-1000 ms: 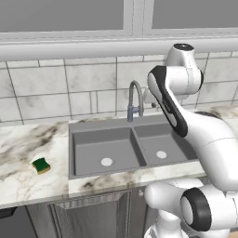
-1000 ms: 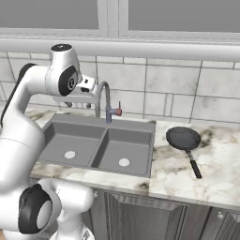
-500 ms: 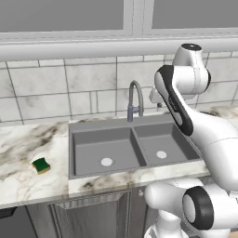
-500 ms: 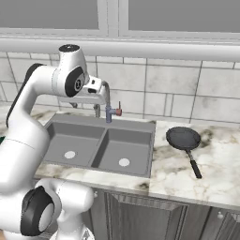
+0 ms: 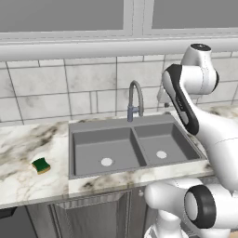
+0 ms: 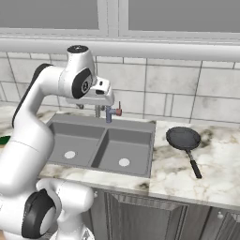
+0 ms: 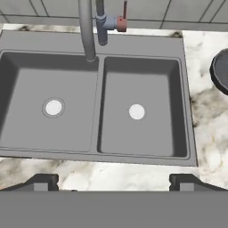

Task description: Pick the pan and sponge and place them into the sink. Then turn on the water.

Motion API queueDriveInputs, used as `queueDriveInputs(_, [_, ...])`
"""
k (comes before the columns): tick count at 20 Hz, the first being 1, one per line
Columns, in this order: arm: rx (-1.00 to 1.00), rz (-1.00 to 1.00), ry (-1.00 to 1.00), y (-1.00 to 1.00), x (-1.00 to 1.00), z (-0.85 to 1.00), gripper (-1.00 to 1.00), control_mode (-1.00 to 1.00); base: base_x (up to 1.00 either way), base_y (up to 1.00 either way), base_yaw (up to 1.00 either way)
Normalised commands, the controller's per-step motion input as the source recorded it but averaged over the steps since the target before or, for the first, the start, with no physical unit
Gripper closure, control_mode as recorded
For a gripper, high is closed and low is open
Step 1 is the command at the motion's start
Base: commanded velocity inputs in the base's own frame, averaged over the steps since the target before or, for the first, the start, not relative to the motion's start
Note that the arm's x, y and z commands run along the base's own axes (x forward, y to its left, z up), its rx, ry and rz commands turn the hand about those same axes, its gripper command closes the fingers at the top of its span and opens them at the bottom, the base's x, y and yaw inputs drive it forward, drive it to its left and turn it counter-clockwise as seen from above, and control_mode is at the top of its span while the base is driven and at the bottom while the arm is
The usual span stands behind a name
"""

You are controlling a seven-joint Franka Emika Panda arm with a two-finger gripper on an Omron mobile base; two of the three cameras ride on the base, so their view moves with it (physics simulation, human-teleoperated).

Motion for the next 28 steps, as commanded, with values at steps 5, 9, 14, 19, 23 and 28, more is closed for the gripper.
queueDriveInputs(5, [0.00,0.00,0.00,-0.24,-0.06,0.00,-1.00,-1.00,0.00,0.00,0.00])
queueDriveInputs(9, [0.00,0.00,0.00,-0.25,-0.05,0.00,-1.00,-1.00,0.00,0.00,0.00])
queueDriveInputs(14, [0.00,0.00,0.00,-0.26,-0.05,-0.01,-1.00,-1.00,0.00,0.00,0.00])
queueDriveInputs(19, [0.00,0.00,0.00,-0.26,-0.05,-0.04,-1.00,-1.00,0.00,0.00,0.00])
queueDriveInputs(23, [0.00,0.00,0.00,-0.26,-0.05,-0.06,-1.00,-1.00,0.00,0.00,0.00])
queueDriveInputs(28, [0.00,0.00,0.00,-0.27,-0.05,-0.08,-1.00,-1.00,0.00,0.00,0.00])
